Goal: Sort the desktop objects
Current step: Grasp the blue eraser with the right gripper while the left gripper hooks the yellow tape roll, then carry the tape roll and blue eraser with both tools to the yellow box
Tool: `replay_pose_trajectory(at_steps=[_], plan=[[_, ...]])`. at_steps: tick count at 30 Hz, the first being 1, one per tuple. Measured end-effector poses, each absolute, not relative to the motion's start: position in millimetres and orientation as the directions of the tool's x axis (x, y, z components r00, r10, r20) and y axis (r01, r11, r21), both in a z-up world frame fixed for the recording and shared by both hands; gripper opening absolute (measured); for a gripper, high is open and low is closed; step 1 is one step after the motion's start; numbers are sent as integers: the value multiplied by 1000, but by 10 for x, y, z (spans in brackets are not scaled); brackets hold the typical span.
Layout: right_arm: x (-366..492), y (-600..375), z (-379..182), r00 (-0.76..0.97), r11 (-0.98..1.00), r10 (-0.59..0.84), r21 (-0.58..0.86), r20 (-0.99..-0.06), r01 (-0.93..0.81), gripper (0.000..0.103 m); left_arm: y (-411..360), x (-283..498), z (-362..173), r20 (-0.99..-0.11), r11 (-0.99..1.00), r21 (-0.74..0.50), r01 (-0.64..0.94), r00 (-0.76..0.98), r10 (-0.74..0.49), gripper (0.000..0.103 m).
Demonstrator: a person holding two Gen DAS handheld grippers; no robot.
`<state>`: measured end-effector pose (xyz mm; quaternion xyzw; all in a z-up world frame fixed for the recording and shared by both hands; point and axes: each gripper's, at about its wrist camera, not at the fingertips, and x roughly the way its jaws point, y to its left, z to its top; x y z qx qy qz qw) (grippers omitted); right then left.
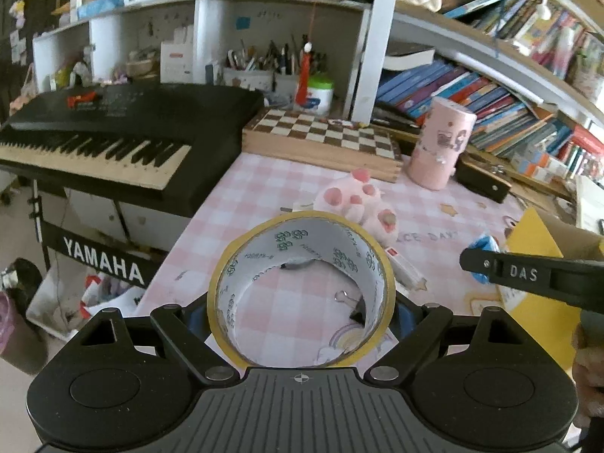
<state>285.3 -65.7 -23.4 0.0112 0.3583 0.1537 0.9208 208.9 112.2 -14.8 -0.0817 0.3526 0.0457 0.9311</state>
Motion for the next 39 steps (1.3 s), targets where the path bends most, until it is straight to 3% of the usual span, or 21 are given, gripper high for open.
replay_pose_trajectory(at_steps=[25,39], plan=[[833,-398,-255,686,952,287,119,-669,-282,26,1217,359,-51,-633,997,-61,-37,774,-10,89],[232,-751,-335,672,980,192,171,-716,-97,26,999,-8,-60,-635,989,-55,135,760,-139,89]])
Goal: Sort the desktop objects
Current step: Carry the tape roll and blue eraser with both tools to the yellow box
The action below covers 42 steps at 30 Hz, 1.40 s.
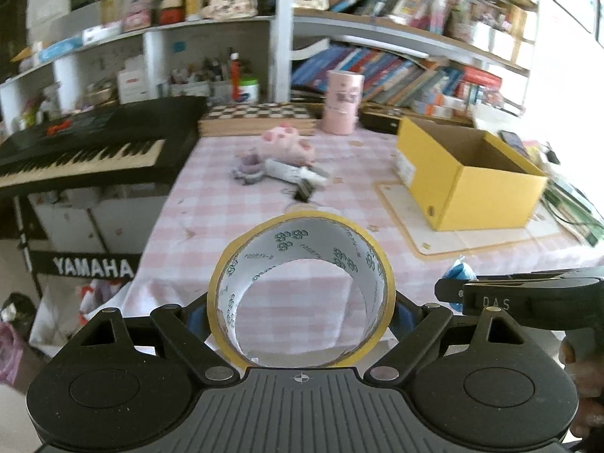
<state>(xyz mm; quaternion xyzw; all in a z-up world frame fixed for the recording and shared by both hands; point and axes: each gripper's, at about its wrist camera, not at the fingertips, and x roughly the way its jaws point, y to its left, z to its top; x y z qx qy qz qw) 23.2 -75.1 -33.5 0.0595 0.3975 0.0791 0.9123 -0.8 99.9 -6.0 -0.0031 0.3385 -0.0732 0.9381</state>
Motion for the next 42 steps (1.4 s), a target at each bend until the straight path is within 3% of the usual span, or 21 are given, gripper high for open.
replay_pose_trajectory(at_steps=[22,42], plan=[[-202,-1605,-379,669,970,-21,147,-743,194,26,188,132,-160,-657,901,-122,416,647,-388,89],[-308,-1955,-368,664,942,-119,127,-739,310,26,-254,239,-176,-667,834,-114,540,580,-467,89]])
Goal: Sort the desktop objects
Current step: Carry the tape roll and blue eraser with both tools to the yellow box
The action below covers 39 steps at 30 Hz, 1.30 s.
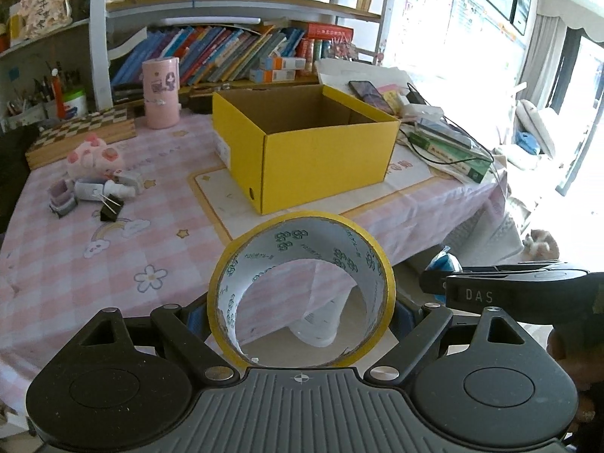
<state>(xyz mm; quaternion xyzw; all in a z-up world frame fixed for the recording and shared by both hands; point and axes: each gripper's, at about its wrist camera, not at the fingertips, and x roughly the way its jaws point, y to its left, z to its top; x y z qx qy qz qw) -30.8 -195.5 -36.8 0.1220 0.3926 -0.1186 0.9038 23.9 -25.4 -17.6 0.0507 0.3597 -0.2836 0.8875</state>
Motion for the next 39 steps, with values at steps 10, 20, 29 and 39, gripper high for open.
replay_pose_trajectory(at_steps=[10,20,29,39], plan=[[-293,-2106,-431,641,929,-136,128,-756,347,26,-472,332,-236,-687,808,-119,577,539,-486,89],[-4,-2564,-501,631,921,-120,151,-767,359,26,-913,597,-248,-693,805,-91,586,543,-474,89],[459,-2910,-332,693,957,-112,111,-712,268,26,-1289,933,-74,-648,843,-51,536,625,-436,89],[1029,-3185,143,844,998,-42,13,-534,59,26,-1630,1317,300,-515,914,-15,405,780,-355,89]])
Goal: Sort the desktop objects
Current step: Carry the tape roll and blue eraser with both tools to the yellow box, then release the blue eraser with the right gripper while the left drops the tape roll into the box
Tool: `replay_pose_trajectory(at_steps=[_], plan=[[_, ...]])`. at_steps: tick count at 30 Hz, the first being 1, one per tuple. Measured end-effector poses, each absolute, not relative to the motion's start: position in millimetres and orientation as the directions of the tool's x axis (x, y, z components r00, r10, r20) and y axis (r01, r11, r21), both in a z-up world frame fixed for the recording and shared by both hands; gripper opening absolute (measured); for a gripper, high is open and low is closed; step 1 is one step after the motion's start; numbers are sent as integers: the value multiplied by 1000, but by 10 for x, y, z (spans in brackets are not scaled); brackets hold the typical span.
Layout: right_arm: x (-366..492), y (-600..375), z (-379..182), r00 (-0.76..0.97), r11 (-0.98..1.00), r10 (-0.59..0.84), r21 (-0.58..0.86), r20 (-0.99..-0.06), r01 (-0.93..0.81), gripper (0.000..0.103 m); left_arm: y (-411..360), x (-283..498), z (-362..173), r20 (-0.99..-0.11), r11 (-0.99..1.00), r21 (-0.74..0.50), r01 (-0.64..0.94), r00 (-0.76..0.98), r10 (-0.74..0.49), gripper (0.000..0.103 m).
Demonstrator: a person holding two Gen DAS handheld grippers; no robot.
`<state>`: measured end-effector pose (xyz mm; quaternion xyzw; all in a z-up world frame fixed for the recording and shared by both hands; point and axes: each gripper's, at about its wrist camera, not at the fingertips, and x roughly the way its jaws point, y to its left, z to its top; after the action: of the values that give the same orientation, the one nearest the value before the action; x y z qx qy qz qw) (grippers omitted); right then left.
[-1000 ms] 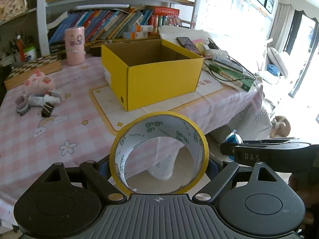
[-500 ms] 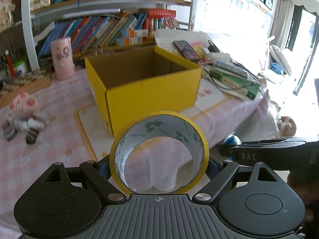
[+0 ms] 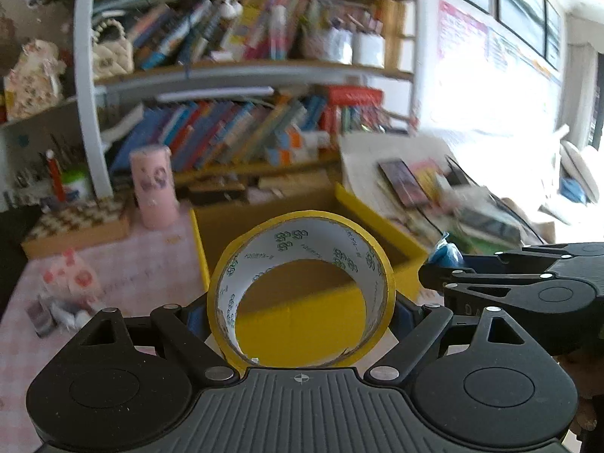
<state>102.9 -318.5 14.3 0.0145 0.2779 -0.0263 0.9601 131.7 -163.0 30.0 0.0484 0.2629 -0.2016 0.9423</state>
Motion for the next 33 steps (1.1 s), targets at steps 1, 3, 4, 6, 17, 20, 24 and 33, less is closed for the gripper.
replay_pose_trajectory(at_steps=[1,3,4,6,17,20,24,33], plan=[[1123,-3224,180,852,999,-23,24,-523,42,26,-1668,1386,332,-503,923,-7,386,796,-337,89],[1311,-3284,230,860,999,8,38,-511,14,26,-1719,1505,380,-486,935,0,355,817,-310,89],[1408,-3314,248,861,999,18,40,-508,3,26,-1738,1574,406,-476,941,1,339,828,-297,89],[1612,-3351,281,862,999,46,39,-505,-30,26,-1767,1698,443,-460,949,3,316,843,-279,89],[2625,-3374,-177,707,918,169,-152,-687,-367,26,-2116,2483,102,-582,956,72,286,790,-193,89],[2758,-3336,-295,666,880,189,-176,-721,-441,26,-2162,2657,-25,-646,954,51,296,738,-194,89],[2880,-3255,-432,600,822,206,-196,-773,-535,26,-2224,2788,-146,-684,951,78,299,710,-167,89],[3008,-3293,-602,514,803,212,-151,-831,-576,29,-2254,2885,-262,-724,955,70,289,673,-151,90]])
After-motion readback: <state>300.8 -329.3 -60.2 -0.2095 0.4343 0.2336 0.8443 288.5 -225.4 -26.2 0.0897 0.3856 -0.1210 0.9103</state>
